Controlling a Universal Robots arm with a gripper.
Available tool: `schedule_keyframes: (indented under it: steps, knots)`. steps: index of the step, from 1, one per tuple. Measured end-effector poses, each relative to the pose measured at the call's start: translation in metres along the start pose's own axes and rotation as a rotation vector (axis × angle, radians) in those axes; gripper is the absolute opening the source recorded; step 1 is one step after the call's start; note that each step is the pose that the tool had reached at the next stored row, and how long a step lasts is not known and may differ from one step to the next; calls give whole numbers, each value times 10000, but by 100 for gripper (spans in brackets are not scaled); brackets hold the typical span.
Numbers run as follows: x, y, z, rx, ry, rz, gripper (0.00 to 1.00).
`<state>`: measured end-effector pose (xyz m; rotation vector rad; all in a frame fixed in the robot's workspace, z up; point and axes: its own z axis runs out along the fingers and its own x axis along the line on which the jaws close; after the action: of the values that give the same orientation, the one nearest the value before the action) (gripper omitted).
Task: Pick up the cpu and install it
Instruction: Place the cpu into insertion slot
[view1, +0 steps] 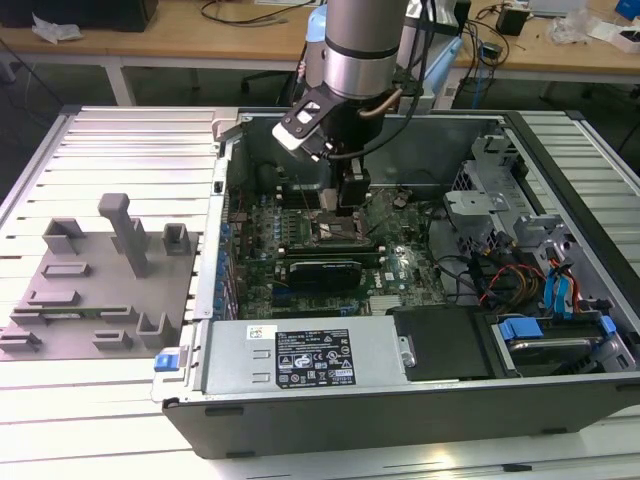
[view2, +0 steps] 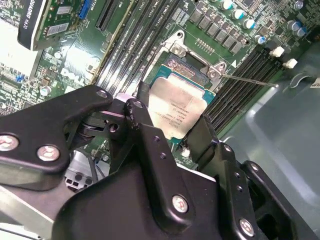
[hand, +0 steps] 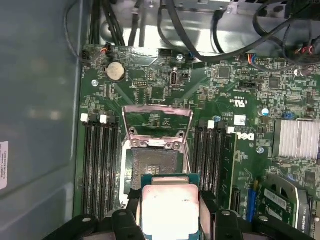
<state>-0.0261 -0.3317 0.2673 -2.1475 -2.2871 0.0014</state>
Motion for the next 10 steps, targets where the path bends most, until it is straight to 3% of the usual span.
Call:
schedule_keyframes:
  steps: [1,2,3,10]
  knots:
    - [2,0,2,3,-50,1,55]
    - [1,0,1,12,-197,1,55]
    - [1,0,2,16,-257,1,55]
    - [1,0,37,-7,-280,4,55]
